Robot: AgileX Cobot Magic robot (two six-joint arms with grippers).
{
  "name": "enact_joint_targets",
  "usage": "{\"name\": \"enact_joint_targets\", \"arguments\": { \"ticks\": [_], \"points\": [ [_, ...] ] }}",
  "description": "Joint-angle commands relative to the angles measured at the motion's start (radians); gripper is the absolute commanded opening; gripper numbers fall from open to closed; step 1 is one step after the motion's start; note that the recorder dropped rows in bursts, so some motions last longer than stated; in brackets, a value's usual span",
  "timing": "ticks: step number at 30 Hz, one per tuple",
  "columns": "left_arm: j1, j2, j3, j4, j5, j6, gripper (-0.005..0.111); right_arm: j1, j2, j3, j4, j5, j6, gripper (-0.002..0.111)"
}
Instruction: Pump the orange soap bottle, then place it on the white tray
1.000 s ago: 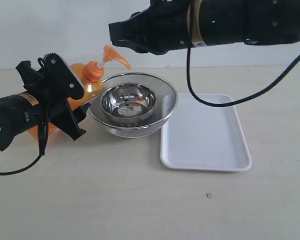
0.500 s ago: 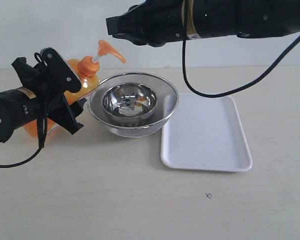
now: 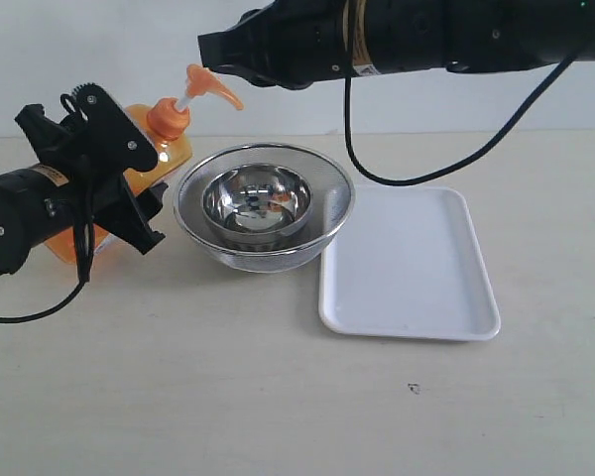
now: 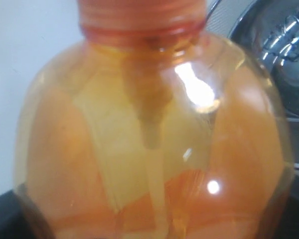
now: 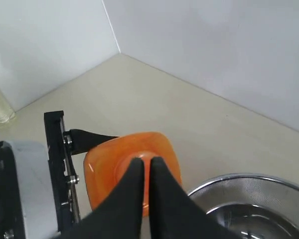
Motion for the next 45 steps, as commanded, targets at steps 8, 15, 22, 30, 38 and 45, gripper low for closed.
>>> {"name": "enact_joint_targets", "arguments": {
  "ticks": [8, 15, 22, 30, 38, 45],
  "points": [
    [0.001, -0.008, -0.025, 0.012, -0.043, 0.02, 0.005, 0.01, 0.094, -0.061, 0.037, -0.047, -0.01, 0.0],
    [0.001, -0.008, -0.025, 0.044, -0.05, 0.009, 0.005, 0.039, 0.116, -0.061, -0.011, -0.044, 0.075, 0.0],
    [0.001, -0.008, -0.025, 0.046, -0.05, -0.007, 0.005, 0.042, 0.143, -0.061, -0.057, -0.051, 0.125, 0.0],
    [0.001, -0.008, -0.025, 0.062, -0.05, -0.031, 0.005, 0.071, 0.184, -0.061, -0.075, -0.061, 0.125, 0.0],
    [0.001, -0.008, -0.025, 0.071, -0.05, -0.041, 0.005, 0.103, 0.222, -0.061, -0.072, -0.03, 0.125, 0.0],
    [0.001, -0.008, -0.025, 0.091, -0.046, -0.058, 0.005, 0.101, 0.218, -0.061, -0.072, -0.022, 0.121, 0.0]
  ]
}}
